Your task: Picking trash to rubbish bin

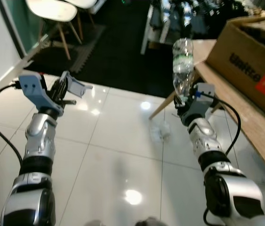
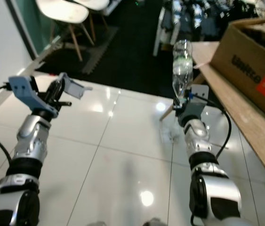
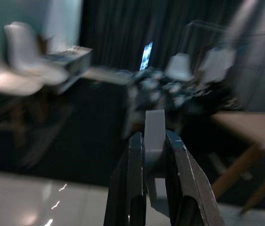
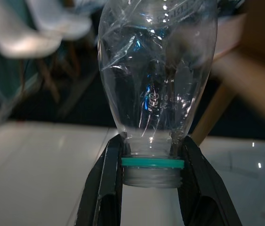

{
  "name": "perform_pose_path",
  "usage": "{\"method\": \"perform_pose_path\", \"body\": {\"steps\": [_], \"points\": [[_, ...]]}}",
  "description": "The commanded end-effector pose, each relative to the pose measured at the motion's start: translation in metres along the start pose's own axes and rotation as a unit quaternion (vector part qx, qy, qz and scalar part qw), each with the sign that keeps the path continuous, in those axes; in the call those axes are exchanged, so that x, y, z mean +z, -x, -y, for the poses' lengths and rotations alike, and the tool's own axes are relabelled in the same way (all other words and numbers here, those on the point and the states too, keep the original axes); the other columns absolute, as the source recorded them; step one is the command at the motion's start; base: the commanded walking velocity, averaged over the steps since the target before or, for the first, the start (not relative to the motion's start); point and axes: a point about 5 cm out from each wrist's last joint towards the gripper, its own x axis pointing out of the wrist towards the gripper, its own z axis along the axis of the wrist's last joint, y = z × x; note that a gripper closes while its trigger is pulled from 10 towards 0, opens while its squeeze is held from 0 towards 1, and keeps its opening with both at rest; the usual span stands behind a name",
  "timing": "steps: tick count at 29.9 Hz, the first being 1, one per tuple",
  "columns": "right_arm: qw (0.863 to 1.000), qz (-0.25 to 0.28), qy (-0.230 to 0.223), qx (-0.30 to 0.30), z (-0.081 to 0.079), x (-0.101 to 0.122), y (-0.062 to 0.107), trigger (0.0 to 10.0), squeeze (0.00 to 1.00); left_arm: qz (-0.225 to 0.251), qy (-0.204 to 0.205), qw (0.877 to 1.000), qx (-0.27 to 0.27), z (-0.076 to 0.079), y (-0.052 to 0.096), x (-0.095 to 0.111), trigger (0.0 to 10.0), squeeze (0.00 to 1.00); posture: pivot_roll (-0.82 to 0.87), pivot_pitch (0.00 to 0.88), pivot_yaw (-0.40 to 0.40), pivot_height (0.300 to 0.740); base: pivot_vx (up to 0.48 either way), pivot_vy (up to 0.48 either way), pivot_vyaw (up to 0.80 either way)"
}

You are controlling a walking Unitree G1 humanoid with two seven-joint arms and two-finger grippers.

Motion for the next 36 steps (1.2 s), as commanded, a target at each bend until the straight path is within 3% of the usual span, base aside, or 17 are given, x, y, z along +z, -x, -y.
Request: {"method": "perform_pose_path", "body": {"steps": [1,2,7,13,15,16,19,22,24,25,27,29,36], "points": [[0.999,0.03,-0.007,-0.008,0.009,0.017,-0.003,10.0,0.0,0.005,0.011,0.999,-0.029,0.015,-0.007,0.001,10.0,0.0,0.11,0.101,-0.033,0.74,0.39,0.0,-0.8],[0.998,0.055,-0.014,0.003,0.006,0.029,-0.006,10.0,0.0,0.017,0.017,0.999,-0.044,0.022,-0.01,0.008,10.0,0.0,0.11,0.101,-0.033,0.74,0.394,0.0,-0.8],[0.997,0.077,-0.016,0.015,0.003,0.041,-0.009,10.0,0.0,0.028,0.024,0.998,-0.058,0.029,-0.013,0.014,10.0,0.0,0.11,0.098,-0.031,0.74,0.392,0.0,-0.8],[0.99,0.13,-0.001,0.055,-0.01,0.072,-0.013,10.0,0.0,0.052,0.034,0.994,-0.09,0.045,-0.018,0.031,10.0,0.0,0.11,0.097,-0.027,0.74,0.393,0.0,-0.8],[0.985,0.151,0.05,0.072,-0.016,0.089,-0.014,10.0,0.0,0.062,0.037,0.992,-0.103,0.052,-0.021,0.039,10.0,0.0,0.11,0.097,-0.027,0.74,0.392,0.0,-0.8],[0.985,0.151,0.05,0.072,-0.016,0.089,-0.014,10.0,0.0,0.062,0.037,0.992,-0.103,0.052,-0.021,0.039,10.0,0.0,0.11,0.097,-0.027,0.74,0.394,0.0,-0.8],[0.978,0.161,0.114,0.074,-0.019,0.102,-0.013,10.0,0.0,0.064,0.04,0.991,-0.109,0.056,-0.021,0.043,10.0,0.0,0.1,0.097,-0.026,0.74,0.393,0.0,-0.8],[0.974,0.167,0.136,0.072,-0.019,0.109,-0.013,10.0,0.0,0.064,0.04,0.991,-0.113,0.058,-0.022,0.044,10.0,0.0,0.1,0.097,-0.026,0.74,0.391,0.0,-0.8],[0.961,0.176,0.203,0.063,-0.017,0.122,-0.013,10.0,0.0,0.065,0.043,0.99,-0.117,0.061,-0.022,0.045,10.0,0.0,0.1,0.093,-0.025,0.74,0.394,0.0,-0.8],[0.961,0.176,0.203,0.063,-0.017,0.122,-0.013,10.0,0.0,0.065,0.043,0.99,-0.117,0.061,-0.022,0.045,10.0,0.0,0.1,0.093,-0.025,0.74,0.394,0.0,-0.8],[0.944,0.175,0.274,0.056,-0.016,0.13,-0.012,10.0,0.0,0.07,0.047,0.989,-0.12,0.063,-0.023,0.048,10.0,0.0,0.1,0.089,-0.027,0.74,0.392,0.0,-0.8],[0.935,0.177,0.303,0.056,-0.016,0.135,-0.011,10.0,0.0,0.073,0.051,0.989,-0.121,0.064,-0.024,0.051,10.0,0.0,0.1,0.089,-0.027,0.74,0.394,0.0,-0.8],[0.94,0.226,0.242,0.08,-0.019,0.161,-0.002,10.0,0.0,0.102,0.072,0.984,-0.127,0.073,-0.029,0.068,10.0,0.0,0.09,0.082,-0.028,0.74,0.393,0.0,-0.8]]}}
